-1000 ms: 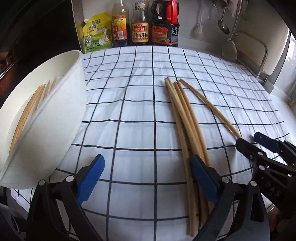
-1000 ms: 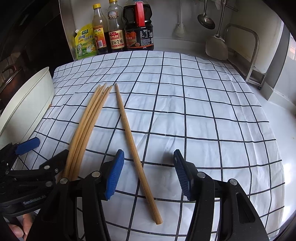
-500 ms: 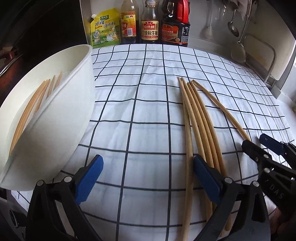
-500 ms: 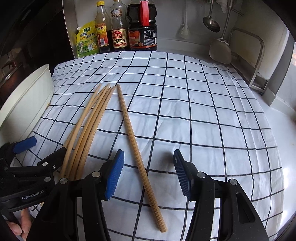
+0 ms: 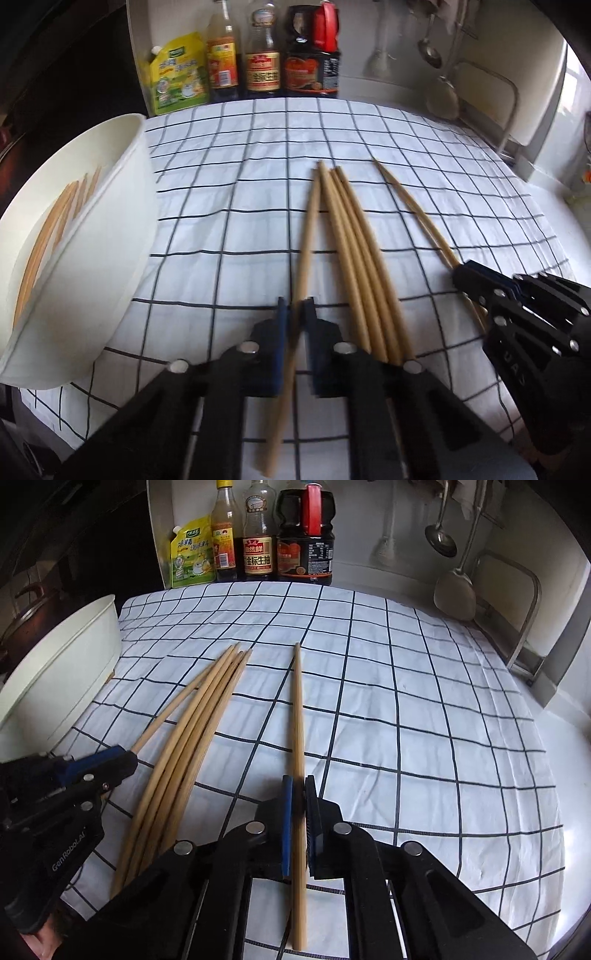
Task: Organize utensils
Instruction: 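Close the right tool on a loose chopstick while the left tool closes on another, then lift both held chopsticks and carry them over the cream basin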
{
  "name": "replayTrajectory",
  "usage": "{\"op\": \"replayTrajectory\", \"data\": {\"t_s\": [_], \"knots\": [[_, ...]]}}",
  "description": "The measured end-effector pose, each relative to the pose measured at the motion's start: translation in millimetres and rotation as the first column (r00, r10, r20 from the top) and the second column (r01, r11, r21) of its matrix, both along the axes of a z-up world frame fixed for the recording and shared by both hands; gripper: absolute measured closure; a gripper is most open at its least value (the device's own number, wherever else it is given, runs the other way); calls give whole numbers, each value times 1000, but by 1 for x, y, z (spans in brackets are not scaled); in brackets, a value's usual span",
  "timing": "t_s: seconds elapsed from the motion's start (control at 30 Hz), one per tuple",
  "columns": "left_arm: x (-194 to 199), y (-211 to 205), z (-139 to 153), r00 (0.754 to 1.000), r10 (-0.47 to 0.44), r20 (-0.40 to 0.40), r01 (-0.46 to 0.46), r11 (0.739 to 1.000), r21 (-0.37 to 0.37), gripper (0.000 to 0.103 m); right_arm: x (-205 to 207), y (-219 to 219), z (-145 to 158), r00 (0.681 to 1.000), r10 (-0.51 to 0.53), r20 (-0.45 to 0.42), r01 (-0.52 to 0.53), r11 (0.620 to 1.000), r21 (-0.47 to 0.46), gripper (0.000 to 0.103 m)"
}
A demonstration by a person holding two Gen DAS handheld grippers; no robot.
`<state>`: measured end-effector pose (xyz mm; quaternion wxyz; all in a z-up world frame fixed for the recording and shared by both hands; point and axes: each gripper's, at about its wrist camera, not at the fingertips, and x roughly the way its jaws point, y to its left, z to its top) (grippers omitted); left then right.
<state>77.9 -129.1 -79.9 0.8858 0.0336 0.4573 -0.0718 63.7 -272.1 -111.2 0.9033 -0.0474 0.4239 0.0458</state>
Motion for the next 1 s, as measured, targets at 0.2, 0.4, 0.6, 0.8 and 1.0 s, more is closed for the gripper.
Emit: {"op": "replayTrajectory", "data": {"t_s": [0.2, 0.4, 0.6, 0.8, 1.0], "knots": [[-3, 13, 3, 999, 0, -33, -4, 995, -101, 95, -2, -16, 1, 999, -41, -5, 42, 993, 107, 97], [-11, 17, 17, 999, -35, -13, 32, 985, -171, 95, -12, -23, 13, 998, -56, 28, 52, 989, 139, 97], [-16, 27, 39, 999, -46, 20, 49, 971, -233, 95, -27, -25, 32, 993, -91, 71, 76, 980, 183, 97], [-21, 52, 77, 994, -57, 99, 82, 959, -273, 95, -39, 2, 67, 985, -87, 148, 53, 974, 221, 97], [-19, 119, 110, 984, 14, 175, 36, 959, -280, 95, -27, 67, 93, 983, 3, 186, -43, 976, 212, 97]]}}
